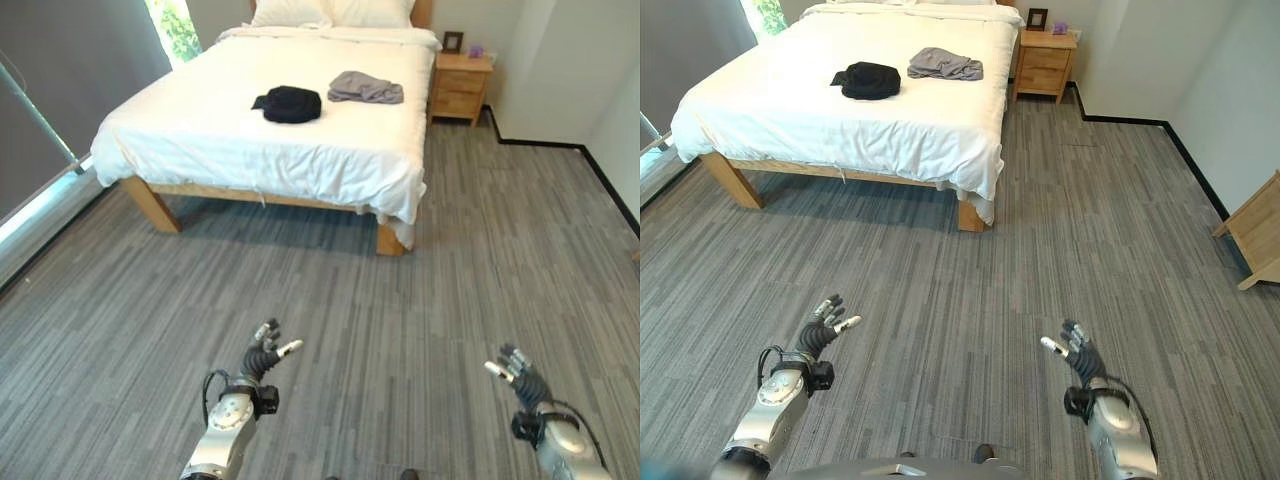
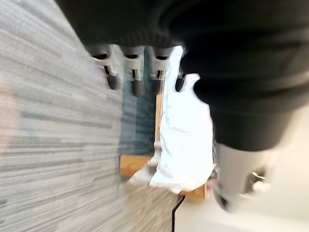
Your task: Pick up bed clothes into laundry basket.
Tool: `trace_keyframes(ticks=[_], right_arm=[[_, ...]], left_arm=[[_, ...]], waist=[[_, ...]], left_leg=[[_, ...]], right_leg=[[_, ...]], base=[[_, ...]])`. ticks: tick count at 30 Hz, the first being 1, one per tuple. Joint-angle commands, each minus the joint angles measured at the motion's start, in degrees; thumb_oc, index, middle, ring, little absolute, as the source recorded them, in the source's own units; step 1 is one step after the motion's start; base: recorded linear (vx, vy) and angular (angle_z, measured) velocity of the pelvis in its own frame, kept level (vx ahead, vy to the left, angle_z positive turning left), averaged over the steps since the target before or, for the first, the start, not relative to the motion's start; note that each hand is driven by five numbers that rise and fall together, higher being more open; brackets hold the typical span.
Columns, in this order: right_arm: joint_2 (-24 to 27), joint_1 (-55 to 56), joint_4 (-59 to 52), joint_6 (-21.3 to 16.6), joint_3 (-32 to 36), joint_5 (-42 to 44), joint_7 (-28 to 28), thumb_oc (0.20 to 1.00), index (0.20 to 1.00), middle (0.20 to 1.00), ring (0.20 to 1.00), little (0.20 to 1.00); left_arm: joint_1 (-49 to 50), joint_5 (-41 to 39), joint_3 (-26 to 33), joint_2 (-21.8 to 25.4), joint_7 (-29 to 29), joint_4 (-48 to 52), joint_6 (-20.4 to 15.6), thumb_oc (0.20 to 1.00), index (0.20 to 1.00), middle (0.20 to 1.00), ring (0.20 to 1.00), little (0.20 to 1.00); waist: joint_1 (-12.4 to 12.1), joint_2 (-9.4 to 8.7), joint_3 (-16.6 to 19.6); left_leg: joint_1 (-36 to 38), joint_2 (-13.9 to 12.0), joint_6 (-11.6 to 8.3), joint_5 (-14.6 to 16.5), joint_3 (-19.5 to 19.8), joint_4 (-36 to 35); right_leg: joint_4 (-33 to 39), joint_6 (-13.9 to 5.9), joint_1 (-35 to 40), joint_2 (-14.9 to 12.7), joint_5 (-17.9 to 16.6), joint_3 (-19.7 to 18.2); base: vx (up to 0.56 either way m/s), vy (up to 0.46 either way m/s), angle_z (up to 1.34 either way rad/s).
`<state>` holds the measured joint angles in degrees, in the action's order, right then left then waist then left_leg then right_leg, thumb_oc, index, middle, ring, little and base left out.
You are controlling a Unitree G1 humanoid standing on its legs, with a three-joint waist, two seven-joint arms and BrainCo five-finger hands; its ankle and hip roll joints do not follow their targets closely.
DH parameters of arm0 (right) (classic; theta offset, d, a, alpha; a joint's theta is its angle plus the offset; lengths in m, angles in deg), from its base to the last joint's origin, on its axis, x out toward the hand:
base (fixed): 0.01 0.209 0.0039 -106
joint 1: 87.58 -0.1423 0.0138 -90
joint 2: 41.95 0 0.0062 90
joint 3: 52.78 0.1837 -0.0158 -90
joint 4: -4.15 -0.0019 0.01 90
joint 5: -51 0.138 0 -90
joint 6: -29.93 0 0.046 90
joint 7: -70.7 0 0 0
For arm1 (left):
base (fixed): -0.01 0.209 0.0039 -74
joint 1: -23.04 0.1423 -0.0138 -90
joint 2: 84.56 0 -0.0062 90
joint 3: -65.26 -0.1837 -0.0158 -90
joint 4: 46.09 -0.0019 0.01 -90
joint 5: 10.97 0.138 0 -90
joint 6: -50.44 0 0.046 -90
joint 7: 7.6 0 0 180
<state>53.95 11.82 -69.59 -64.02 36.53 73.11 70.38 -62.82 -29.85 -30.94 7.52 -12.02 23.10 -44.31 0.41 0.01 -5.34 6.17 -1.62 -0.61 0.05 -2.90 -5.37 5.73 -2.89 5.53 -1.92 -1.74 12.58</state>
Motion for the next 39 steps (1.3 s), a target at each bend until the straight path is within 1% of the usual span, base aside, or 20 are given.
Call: trace_keyframes(ticks=[1, 2, 5, 11, 13, 14, 18, 25, 26, 27, 28, 29, 30, 31, 32, 33, 34, 36, 37, 39], right_arm=[[-0.4, -2.4, -0.6, -4.0, 0.1, -3.2, -0.7, 1.000, 1.000, 1.000, 1.000, 1.000], [-2.1, -1.9, -4.3, -6.5, 1.9, -3.7, -2.1, 1.000, 1.000, 1.000, 1.000, 1.000], [-4.0, -2.0, -2.9, -8.2, 2.0, -2.3, -3.3, 1.000, 1.000, 1.000, 1.000, 1.000], [-3.7, 0.0, -2.1, -6.2, -1.1, -3.6, -1.2, 1.000, 1.000, 1.000, 1.000, 1.000], [-3.8, 0.4, -2.2, -6.1, -1.3, -3.4, -1.0, 1.000, 1.000, 1.000, 1.000, 1.000], [-3.9, 0.4, -2.1, -6.0, -1.5, -3.3, -1.0, 1.000, 1.000, 1.000, 1.000, 1.000], [-3.8, 0.1, -1.8, -5.8, -1.8, -3.3, -1.1, 1.000, 1.000, 1.000, 1.000, 1.000], [-2.9, -4.1, -1.2, -5.5, -3.3, -4.3, -2.0, 1.000, 1.000, 1.000, 1.000, 1.000], [-2.9, -4.9, -1.1, -5.3, -3.9, -4.4, -2.1, 1.000, 1.000, 1.000, 1.000, 1.000], [-2.9, -5.0, -1.1, -5.3, -3.9, -4.4, -2.1, 1.000, 1.000, 1.000, 1.000, 1.000], [-3.1, -5.3, -1.0, -5.3, -4.1, -4.4, -2.2, 1.000, 1.000, 1.000, 1.000, 1.000], [-3.2, -5.4, -1.0, -5.3, -4.4, -4.7, -2.2, 1.000, 1.000, 1.000, 1.000, 1.000], [-3.6, -6.0, -1.2, -5.1, -5.2, -5.1, -2.4, 1.000, 1.000, 1.000, 1.000, 1.000], [-4.1, -6.1, -1.4, -5.3, -5.5, -4.8, -2.5, 1.000, 1.000, 1.000, 1.000, 1.000], [-4.1, -6.1, -1.4, -5.3, -5.5, -4.8, -2.5, 1.000, 1.000, 1.000, 1.000, 1.000], [-4.3, -6.1, -1.1, -5.2, -5.8, -4.7, -2.4, 1.000, 1.000, 1.000, 1.000, 1.000], [-4.5, -5.8, -1.1, -4.8, -6.1, -5.1, -2.1, 1.000, 1.000, 1.000, 1.000, 1.000], [-4.5, -5.8, -1.1, -4.8, -6.1, -5.1, -2.1, 1.000, 1.000, 1.000, 1.000, 1.000], [-4.4, -5.0, -1.6, -4.6, -5.8, -5.2, -1.6, 1.000, 1.000, 1.000, 1.000, 1.000], [-4.2, -4.3, -1.3, -4.4, -5.3, -4.8, -1.5, 1.000, 1.000, 1.000, 1.000, 1.000]], left_arm=[[-3.6, -2.1, 0.7, 0.9, -1.2, -1.3, -3.0, 1.000, 1.000, 1.000, 1.000, 1.000], [-3.2, -2.1, 1.4, 0.3, -2.5, 0.9, -4.0, 1.000, 1.000, 1.000, 1.000, 1.000], [-2.8, -4.1, 1.9, -0.8, -3.7, 2.6, -4.6, 1.000, 1.000, 1.000, 1.000, 1.000], [-1.4, -3.2, 2.1, -0.6, -3.1, 4.2, -3.8, 1.000, 1.000, 1.000, 1.000, 1.000], [-1.1, -3.4, 2.2, -0.7, -3.1, 4.4, -3.8, 1.000, 1.000, 1.000, 1.000, 1.000], [-1.2, -3.5, 2.2, -0.9, -3.2, 4.4, -3.8, 1.000, 1.000, 1.000, 1.000, 1.000], [-1.4, -3.6, 2.6, -0.8, -3.7, 4.9, -3.9, 1.000, 1.000, 1.000, 1.000, 1.000], [-3.3, -4.1, 4.2, 0.2, -5.7, 4.4, -4.7, 1.000, 1.000, 1.000, 1.000, 1.000], [-4.0, -4.2, 4.1, 0.4, -6.1, 4.1, -4.7, 1.000, 1.000, 1.000, 1.000, 1.000], [-4.0, -4.2, 4.1, 0.4, -6.1, 4.1, -4.7, 1.000, 1.000, 1.000, 1.000, 1.000], [-4.3, -4.1, 4.0, 0.5, -6.2, 4.1, -4.6, 1.000, 1.000, 1.000, 1.000, 1.000], [-4.5, -3.8, 3.8, 0.5, -6.2, 4.1, -4.4, 1.000, 1.000, 1.000, 1.000, 1.000], [-5.1, -3.5, 3.5, 0.8, -6.5, 3.8, -4.2, 1.000, 1.000, 1.000, 1.000, 1.000], [-5.2, -3.5, 3.3, 0.7, -6.6, 4.1, -4.1, 1.000, 1.000, 1.000, 1.000, 1.000], [-5.2, -3.5, 3.4, 0.7, -6.6, 4.1, -4.1, 1.000, 1.000, 1.000, 1.000, 1.000], [-5.3, -3.4, 3.1, 0.7, -6.4, 4.0, -4.0, 1.000, 1.000, 1.000, 1.000, 1.000], [-5.7, -2.6, 2.9, 0.8, -6.2, 3.5, -3.7, 1.000, 1.000, 1.000, 1.000, 1.000], [-5.7, -2.6, 2.9, 0.8, -6.2, 3.5, -3.7, 1.000, 1.000, 1.000, 1.000, 1.000], [-5.7, -2.3, 2.8, 0.7, -5.8, 3.7, -3.6, 1.000, 1.000, 1.000, 1.000, 1.000], [-6.0, -2.0, 2.2, 0.8, -5.3, 3.4, -3.3, 1.000, 1.000, 1.000, 1.000, 1.000]], waist=[[-0.5, -1.98, 0.7], [-0.4, -1.88, 0.7], [-0.4, -1.87, 0.5], [-0.5, -2.29, 0.2], [-0.5, -2.39, 0.1], [-0.4, -2.47, -0.1], [-0.5, -2.70, -0.5], [-1.1, -2.99, -1.4], [-1.1, -2.66, -2.0], [-1.2, -2.68, -2.0], [-1.1, -2.34, -2.5], [-1.1, -2.19, -3.0], [-0.8, -1.39, -4.6], [-0.5, -0.67, -5.5], [-0.6, -0.78, -5.5], [-0.3, -0.13, -5.9], [0.7, 0.38, -6.6], [0.7, 0.37, -6.7], [1.7, 0.42, -6.8], [2.9, 0.27, -6.8]], left_leg=[[-1.9, -0.5, -3.67, -1.3, 3.7, 0.4], [-1.8, -0.5, -3.63, -1.1, 3.7, 0.4], [-1.7, -0.5, -3.62, -1.0, 3.6, 0.4], [-1.6, -0.6, -3.49, -0.9, 3.6, 0.4], [-1.2, -0.6, -3.46, -0.3, 3.6, 0.4], [-1.5, -0.6, -3.33, -0.8, 3.5, 0.4], [-1.3, -0.5, -3.12, -0.2, 3.3, 0.4], [-2.4, 0.6, -1.83, 0.5, 1.8, 0.4], [-2.4, 1.1, -1.13, 0.7, 1.5, 0.4], [-2.5, 1.1, -1.11, 0.7, 1.4, 0.4], [-2.3, 1.4, -0.61, 1.0, 1.3, 0.4], [-2.2, 1.8, -0.13, 1.1, 1.3, 0.4], [-1.3, 1.9, 0.73, 1.3, 1.2, 0.5], [-0.8, 1.8, 1.34, 1.5, 1.0, 0.6], [-0.8, 1.9, 1.37, 1.6, 1.0, 0.6], [-0.3, 1.5, 1.42, 1.7, 1.3, 0.6], [1.3, 1.1, 1.31, 2.5, 2.2, 0.7], [1.4, 1.1, 1.28, 2.6, 2.3, 0.7], [3.0, 0.9, 0.76, 3.7, 3.0, 0.5], [5.0, 0.6, -0.08, 5.2, 4.0, 0.4]], right_leg=[[-1.5, -6.45, 0.7, -4.9, 1.0, -4.9], [-1.5, -6.47, 0.7, -5.0, 1.1, -4.9], [-1.5, -6.44, 0.9, -5.0, 1.2, -5.0], [-1.5, -6.27, 0.9, -4.9, 1.3, -5.2], [-1.4, -6.35, 1.3, -4.9, 1.7, -5.3], [-1.6, -6.34, 0.8, -4.9, 1.2, -5.5], [-1.4, -6.52, 0.9, -5.1, 1.4, -5.7], [-3.0, -7.76, -1.5, -6.5, 0.7, -6.9], [-7.2, -8.23, -3.7, -7.4, 1.0, -7.7], [-7.5, -8.25, -4.0, -7.4, 1.1, -7.8], [-11.3, -8.68, -6.0, -7.7, 0.7, -8.0], [-15.6, -8.99, -8.3, -8.1, -0.7, -8.7], [-24.7, -9.17, -12.8, -9.0, -6.0, -8.2], [-30.1, -9.19, -14.8, -9.2, -7.9, -8.0], [-30.5, -9.23, -15.1, -9.3, -7.7, -8.1], [-32.8, -9.14, -16.6, -9.2, -8.1, -8.1], [-33.9, -8.84, -19.8, -9.0, -7.5, -8.2], [-34.2, -8.82, -19.8, -9.0, -7.3, -8.2], [-30.5, -8.49, -21.9, -8.6, -6.0, -7.4], [-23.8, -8.52, -22.9, -8.2, -5.3, -6.5]], base=[[0.00, 0.000, 0.00], [0.00, 0.000, 0.00], [0.00, 0.000, 0.00], [0.00, 0.000, 0.00], [0.03, 0.003, 0.00], [0.05, 0.015, -0.01], [0.02, 0.016, -0.01], [0.02, 0.079, -0.10], [0.03, 0.125, -0.11], [0.01, 0.145, -0.10], [0.00, 0.108, -0.14], [0.02, 0.229, -0.23], [0.02, 0.241, -0.19], [0.02, 0.194, -0.12], [0.06, 0.112, 0.04], [0.22, 0.071, 0.23], [0.23, 0.068, 0.18], [0.20, -0.001, 0.15], [0.34, -0.058, 0.15], [0.42, -0.110, 0.06]])
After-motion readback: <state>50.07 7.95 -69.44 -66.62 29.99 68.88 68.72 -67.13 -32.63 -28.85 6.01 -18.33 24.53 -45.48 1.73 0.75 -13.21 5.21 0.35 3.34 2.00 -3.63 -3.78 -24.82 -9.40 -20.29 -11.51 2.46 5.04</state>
